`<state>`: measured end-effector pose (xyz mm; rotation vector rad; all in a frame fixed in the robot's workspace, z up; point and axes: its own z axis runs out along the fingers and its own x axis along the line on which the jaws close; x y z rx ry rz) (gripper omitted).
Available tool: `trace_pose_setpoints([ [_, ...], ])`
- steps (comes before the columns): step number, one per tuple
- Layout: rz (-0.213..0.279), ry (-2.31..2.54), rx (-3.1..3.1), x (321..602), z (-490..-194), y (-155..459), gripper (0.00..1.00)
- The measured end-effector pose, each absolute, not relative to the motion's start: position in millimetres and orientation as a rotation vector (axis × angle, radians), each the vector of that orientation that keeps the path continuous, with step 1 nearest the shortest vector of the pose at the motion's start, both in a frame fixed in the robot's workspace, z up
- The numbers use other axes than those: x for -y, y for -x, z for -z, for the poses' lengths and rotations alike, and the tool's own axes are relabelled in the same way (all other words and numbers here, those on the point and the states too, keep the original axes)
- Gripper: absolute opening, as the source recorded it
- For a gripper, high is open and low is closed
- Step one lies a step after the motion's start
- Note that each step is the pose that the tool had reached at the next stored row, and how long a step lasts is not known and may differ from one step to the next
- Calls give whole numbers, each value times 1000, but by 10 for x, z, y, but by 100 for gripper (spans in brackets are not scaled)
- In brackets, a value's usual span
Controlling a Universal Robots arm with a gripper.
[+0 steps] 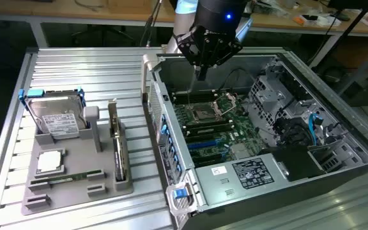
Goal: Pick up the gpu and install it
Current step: 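Reach for the gpu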
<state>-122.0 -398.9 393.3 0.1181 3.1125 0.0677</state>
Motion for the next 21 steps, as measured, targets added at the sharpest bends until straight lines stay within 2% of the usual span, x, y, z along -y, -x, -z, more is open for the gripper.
trace_pose_setpoints([
  [21,-68,-118,-3112,3989,-3933,1323,11],
])
